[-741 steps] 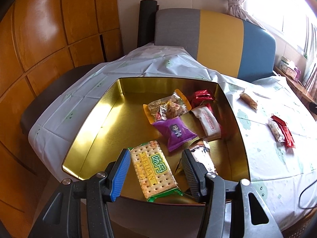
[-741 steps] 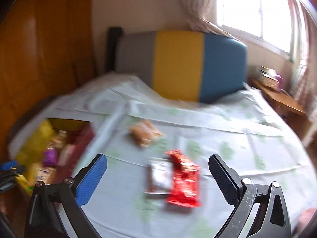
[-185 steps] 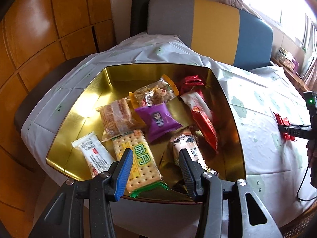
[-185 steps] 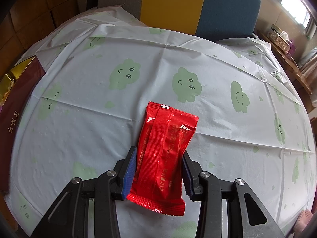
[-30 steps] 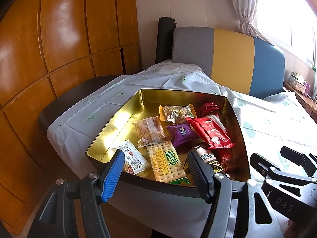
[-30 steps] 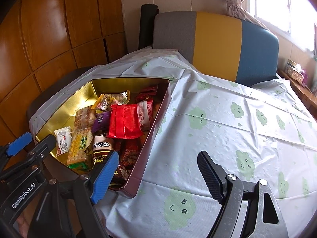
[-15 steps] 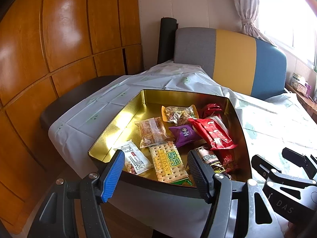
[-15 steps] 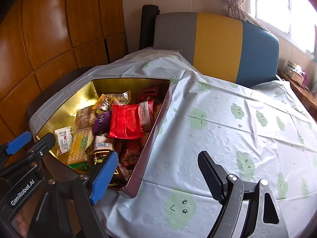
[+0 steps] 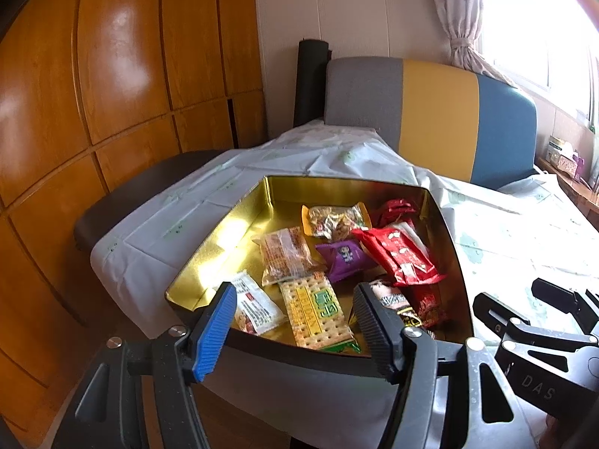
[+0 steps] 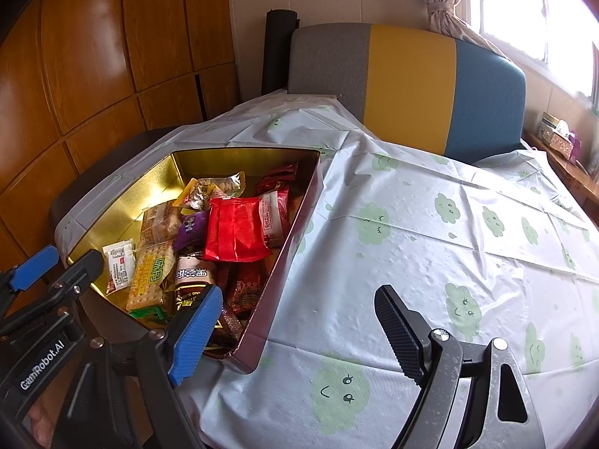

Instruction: Organize snacks

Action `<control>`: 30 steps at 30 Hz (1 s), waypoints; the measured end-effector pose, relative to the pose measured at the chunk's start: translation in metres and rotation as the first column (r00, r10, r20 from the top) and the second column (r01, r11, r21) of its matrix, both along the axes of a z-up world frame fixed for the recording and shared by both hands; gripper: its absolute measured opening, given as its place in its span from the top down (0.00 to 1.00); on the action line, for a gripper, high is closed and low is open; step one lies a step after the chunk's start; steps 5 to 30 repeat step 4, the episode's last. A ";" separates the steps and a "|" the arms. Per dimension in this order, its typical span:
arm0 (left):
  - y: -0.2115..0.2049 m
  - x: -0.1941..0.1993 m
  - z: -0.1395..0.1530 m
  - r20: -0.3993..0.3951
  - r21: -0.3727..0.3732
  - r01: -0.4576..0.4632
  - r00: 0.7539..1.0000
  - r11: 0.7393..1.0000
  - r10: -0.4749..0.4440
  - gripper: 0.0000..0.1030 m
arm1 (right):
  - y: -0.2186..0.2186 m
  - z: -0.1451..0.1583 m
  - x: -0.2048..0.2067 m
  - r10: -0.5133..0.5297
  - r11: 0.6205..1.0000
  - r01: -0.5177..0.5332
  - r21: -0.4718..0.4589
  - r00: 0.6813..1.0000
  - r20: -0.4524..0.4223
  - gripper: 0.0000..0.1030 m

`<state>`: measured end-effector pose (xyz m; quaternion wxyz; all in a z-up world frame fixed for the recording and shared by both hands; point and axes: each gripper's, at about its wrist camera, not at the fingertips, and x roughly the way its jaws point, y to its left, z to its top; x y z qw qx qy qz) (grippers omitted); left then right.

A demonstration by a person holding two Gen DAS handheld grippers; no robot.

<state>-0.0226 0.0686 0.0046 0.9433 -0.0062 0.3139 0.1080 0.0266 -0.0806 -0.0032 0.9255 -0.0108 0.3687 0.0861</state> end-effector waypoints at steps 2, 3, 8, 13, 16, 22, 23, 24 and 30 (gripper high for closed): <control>0.002 0.000 0.002 0.008 0.001 -0.004 1.000 1.000 0.004 0.41 | -0.004 0.001 0.002 -0.004 1.000 0.004 0.005 1.000 -0.002 0.18; 0.003 0.000 0.002 0.007 -0.003 -0.005 1.000 1.000 0.005 0.41 | -0.010 0.003 0.005 -0.012 1.000 0.012 0.015 1.000 -0.004 0.18; 0.005 0.001 0.001 -0.001 -0.008 -0.006 1.000 1.000 0.006 0.41 | -0.017 0.005 0.007 -0.023 0.999 0.023 0.026 1.000 -0.008 0.18; 0.005 0.001 0.001 -0.001 -0.008 -0.006 1.000 1.000 0.006 0.41 | -0.017 0.005 0.007 -0.023 0.999 0.023 0.026 1.000 -0.008 0.18; 0.005 0.001 0.001 -0.001 -0.008 -0.006 1.000 1.000 0.006 0.41 | -0.017 0.005 0.007 -0.023 0.999 0.023 0.026 1.000 -0.008 0.18; 0.005 0.001 0.001 -0.001 -0.008 -0.006 1.000 1.000 0.006 0.41 | -0.017 0.005 0.007 -0.023 0.999 0.023 0.026 1.000 -0.008 0.18; 0.005 0.001 0.001 -0.001 -0.008 -0.006 1.000 1.000 0.006 0.41 | -0.017 0.005 0.007 -0.023 0.999 0.023 0.026 1.000 -0.008 0.18; 0.005 0.001 0.001 -0.001 -0.008 -0.006 1.000 1.000 0.006 0.41 | -0.017 0.005 0.007 -0.023 0.999 0.023 0.026 1.000 -0.008 0.18; 0.005 0.001 0.001 -0.001 -0.008 -0.006 1.000 1.000 0.006 0.41 | -0.017 0.005 0.007 -0.023 0.999 0.023 0.026 1.000 -0.008 0.18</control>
